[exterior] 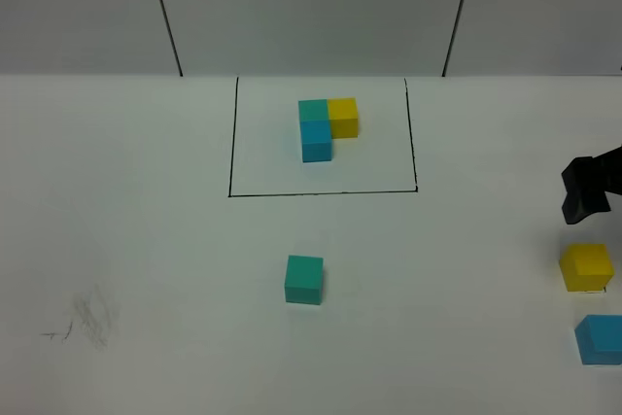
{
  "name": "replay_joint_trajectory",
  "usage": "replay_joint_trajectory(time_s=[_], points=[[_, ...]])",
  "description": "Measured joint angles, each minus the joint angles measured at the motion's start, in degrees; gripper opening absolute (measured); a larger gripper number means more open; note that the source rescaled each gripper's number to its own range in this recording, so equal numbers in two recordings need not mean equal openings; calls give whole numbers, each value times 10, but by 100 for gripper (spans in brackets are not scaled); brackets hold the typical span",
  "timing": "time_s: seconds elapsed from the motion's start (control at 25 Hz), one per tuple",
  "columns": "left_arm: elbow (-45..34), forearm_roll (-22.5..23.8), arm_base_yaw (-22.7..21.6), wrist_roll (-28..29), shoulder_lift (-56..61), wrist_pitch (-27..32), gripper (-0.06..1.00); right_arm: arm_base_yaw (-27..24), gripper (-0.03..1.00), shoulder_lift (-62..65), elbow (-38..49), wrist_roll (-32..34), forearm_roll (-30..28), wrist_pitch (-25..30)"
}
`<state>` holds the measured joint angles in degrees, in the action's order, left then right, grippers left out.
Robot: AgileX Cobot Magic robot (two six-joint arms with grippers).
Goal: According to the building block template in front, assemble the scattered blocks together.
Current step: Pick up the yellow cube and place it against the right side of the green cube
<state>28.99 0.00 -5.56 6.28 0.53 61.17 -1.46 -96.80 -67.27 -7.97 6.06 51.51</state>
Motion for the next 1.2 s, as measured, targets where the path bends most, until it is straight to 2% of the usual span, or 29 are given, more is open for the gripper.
replay_joint_trajectory(time_s=[0.28,0.88,0.96,1.0,1.04,1.12,1.16,1.2], points=[[0,0,0,0,0,0,59,11,68,-59,28,10,-14,-65],[0,0,0,0,0,0,59,11,67,-134,28,27,-43,-90],[0,0,0,0,0,0,59,11,61,-141,28,27,-43,-90],[0,0,0,0,0,0,59,11,55,-144,28,27,-43,-90],[0,0,0,0,0,0,59,11,47,-147,28,27,-43,-88],[0,0,0,0,0,0,59,11,23,-157,28,27,-45,-82],[0,0,0,0,0,0,59,11,6,-159,28,27,-49,-78],[0,0,0,0,0,0,59,11,2,-161,28,25,-51,-74]])
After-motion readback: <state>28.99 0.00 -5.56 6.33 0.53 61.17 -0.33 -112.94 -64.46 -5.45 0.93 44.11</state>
